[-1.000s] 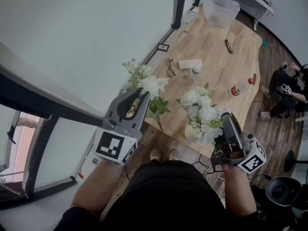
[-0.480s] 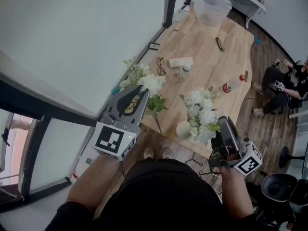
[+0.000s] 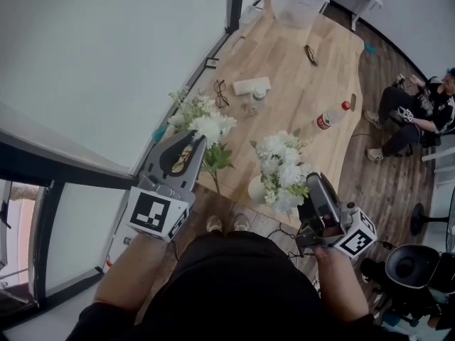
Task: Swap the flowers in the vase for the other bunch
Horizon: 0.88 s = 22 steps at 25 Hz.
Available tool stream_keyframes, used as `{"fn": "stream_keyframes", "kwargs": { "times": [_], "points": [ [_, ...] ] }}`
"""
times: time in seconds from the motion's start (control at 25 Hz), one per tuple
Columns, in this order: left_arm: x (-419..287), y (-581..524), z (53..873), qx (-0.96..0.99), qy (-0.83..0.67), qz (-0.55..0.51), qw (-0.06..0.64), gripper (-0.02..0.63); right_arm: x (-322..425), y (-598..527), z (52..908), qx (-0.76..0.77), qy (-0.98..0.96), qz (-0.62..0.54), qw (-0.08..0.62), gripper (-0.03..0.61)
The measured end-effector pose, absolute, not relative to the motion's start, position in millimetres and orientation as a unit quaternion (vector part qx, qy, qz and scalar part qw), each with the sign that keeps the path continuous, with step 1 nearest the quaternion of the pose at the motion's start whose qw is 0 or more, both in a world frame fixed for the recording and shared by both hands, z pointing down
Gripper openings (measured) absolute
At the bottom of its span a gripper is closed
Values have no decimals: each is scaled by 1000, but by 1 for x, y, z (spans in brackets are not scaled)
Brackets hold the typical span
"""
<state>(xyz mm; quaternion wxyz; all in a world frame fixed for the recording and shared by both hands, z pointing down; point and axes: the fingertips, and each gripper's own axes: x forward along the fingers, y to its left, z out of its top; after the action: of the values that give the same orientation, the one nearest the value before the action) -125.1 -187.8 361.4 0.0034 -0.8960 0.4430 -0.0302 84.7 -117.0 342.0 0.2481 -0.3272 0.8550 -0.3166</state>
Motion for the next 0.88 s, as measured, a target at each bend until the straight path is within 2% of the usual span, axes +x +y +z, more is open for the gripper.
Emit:
{"fn": "stream_keyframes", "kwargs": {
  "times": [0.88],
  "points": [
    [-84,-190,388,-909,409,-84,7,57,104,-112,414,-326,825,-391,245,72]
  ]
}}
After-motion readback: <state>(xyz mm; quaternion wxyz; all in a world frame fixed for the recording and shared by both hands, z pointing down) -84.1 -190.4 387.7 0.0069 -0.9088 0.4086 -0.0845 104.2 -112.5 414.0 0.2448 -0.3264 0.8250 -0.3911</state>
